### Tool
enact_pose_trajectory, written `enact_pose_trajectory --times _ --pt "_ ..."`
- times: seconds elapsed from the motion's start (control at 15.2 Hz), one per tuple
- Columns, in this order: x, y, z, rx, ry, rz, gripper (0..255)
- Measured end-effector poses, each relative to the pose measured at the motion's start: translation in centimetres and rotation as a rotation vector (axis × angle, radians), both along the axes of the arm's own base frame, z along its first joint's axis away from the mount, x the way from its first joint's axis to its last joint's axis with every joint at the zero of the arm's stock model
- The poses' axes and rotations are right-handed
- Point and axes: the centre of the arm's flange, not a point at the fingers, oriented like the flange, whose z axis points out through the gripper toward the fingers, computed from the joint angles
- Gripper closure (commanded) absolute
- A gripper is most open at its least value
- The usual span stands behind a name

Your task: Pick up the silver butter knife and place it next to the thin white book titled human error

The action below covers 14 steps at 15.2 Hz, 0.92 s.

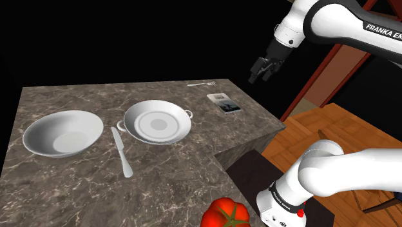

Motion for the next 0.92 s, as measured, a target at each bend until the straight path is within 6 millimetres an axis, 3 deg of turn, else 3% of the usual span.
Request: enact_pose_trajectory --times 0.13,0.26,0.92 --pt "0.3 0.5 -0.2 0.001 0.002 -0.001 0" --pt "1.0 2.2 -1.1 0.002 0.008 -0.003 0" --pt "4.9 13.2 -6.7 0.012 0.044 -0.020 0"
